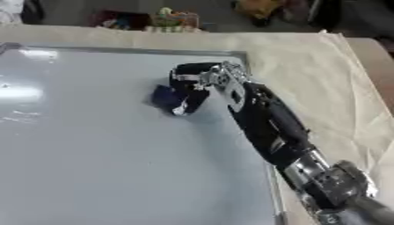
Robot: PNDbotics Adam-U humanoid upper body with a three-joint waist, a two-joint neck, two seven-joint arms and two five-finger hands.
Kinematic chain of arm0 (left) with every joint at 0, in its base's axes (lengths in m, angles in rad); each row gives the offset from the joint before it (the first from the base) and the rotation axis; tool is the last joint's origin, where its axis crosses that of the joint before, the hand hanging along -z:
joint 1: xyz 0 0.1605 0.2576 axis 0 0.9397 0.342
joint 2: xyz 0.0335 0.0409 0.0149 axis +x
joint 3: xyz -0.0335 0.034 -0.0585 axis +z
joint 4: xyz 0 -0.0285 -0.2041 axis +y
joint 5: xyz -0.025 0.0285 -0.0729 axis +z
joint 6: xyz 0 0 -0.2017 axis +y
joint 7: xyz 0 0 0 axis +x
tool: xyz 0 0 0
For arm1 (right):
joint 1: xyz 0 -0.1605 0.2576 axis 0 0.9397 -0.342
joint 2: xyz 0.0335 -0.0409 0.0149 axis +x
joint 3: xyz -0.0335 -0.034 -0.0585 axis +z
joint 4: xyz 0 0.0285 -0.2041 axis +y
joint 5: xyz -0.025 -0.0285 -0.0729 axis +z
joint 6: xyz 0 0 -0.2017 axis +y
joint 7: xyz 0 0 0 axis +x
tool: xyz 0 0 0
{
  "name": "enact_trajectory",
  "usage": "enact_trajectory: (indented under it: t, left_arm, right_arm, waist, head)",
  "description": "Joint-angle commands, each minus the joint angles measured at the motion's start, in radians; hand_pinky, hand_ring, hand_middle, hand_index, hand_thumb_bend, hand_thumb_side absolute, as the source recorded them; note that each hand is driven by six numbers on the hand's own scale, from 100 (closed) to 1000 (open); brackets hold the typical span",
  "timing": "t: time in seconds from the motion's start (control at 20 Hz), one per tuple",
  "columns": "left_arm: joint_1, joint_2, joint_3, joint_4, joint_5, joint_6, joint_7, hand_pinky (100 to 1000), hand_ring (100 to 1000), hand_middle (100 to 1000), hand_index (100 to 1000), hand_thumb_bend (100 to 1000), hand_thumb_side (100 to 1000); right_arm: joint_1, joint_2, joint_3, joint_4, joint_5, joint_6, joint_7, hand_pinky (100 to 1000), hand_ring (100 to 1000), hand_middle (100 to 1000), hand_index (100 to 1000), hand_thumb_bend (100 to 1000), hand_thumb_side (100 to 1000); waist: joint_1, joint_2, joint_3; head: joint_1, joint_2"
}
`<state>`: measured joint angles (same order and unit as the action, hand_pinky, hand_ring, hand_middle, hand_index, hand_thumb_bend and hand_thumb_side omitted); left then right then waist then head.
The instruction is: Wipe the whiteboard clean with a brush.
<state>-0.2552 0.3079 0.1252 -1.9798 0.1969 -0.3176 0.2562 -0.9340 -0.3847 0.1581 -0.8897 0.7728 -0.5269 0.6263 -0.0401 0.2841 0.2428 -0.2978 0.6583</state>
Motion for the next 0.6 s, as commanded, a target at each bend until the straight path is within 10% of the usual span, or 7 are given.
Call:
enact_trajectory:
  t: [0.05,0.6]
  left_arm:
    - [-0.01,0.016,0.004,-0.02,-0.002,-0.005,-0.001,334,390,455,489,100,857]
    - [-0.012,0.017,0.003,-0.02,0.0,-0.006,0.0,335,391,455,490,100,856]
  right_arm:
    - [0.019,-0.039,0.002,0.083,0.287,-0.069,0.058,221,315,100,183,100,270]
    - [0.005,-0.055,-0.02,0.109,0.347,-0.085,-0.018,230,318,100,185,100,257]
  waist:
    - [0.007,0.001,0.001]
    - [0.008,-0.001,-0.001]
  head:
    - [-0.002,-0.007]
    - [-0.002,-0.005]
